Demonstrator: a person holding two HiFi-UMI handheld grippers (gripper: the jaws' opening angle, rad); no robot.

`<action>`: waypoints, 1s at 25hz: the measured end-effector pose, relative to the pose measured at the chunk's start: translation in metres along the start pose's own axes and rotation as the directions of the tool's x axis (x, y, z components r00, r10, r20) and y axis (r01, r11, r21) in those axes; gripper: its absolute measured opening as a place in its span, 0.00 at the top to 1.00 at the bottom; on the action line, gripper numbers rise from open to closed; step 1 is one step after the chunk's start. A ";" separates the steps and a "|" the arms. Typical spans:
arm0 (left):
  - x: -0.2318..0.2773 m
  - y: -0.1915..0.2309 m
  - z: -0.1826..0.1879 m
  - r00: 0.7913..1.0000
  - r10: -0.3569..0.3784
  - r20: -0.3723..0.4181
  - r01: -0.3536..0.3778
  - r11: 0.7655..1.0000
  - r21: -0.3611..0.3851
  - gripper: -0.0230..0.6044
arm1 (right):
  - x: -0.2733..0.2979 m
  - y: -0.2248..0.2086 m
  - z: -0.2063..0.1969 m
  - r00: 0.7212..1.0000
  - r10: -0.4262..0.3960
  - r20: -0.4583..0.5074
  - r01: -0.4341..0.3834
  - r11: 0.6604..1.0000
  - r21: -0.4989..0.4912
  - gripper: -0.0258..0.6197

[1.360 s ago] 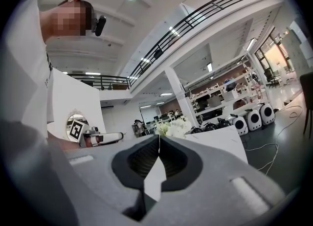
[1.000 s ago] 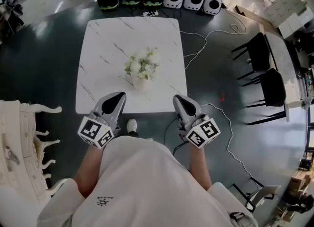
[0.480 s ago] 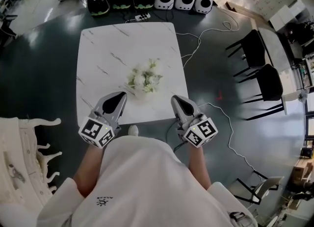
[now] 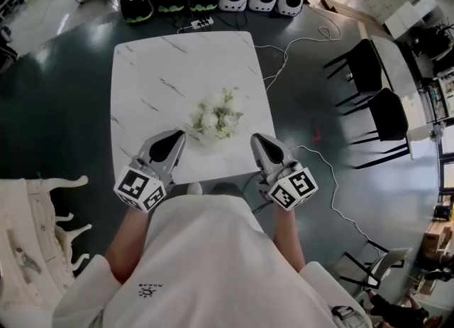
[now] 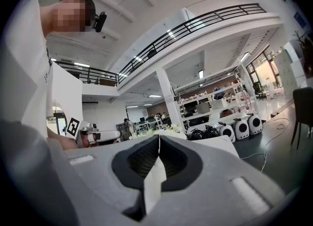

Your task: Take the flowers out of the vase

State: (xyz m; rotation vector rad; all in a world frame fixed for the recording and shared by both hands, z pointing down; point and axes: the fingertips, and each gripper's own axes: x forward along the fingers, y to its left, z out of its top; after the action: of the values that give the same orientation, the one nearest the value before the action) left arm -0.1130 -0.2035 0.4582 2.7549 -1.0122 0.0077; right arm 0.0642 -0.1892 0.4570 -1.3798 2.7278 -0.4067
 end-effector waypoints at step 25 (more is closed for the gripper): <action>0.002 0.007 -0.004 0.953 0.302 0.015 -0.301 0.953 -0.043 0.98 | 0.053 -0.026 0.002 0.928 0.322 -0.190 -0.341 0.937 -0.079 0.56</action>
State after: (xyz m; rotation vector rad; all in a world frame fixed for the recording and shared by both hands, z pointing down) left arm -0.1155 -0.2097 0.4632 2.5416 -1.4126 0.0045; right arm 0.0536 -0.2467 0.4652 -0.9067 3.0930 -0.3712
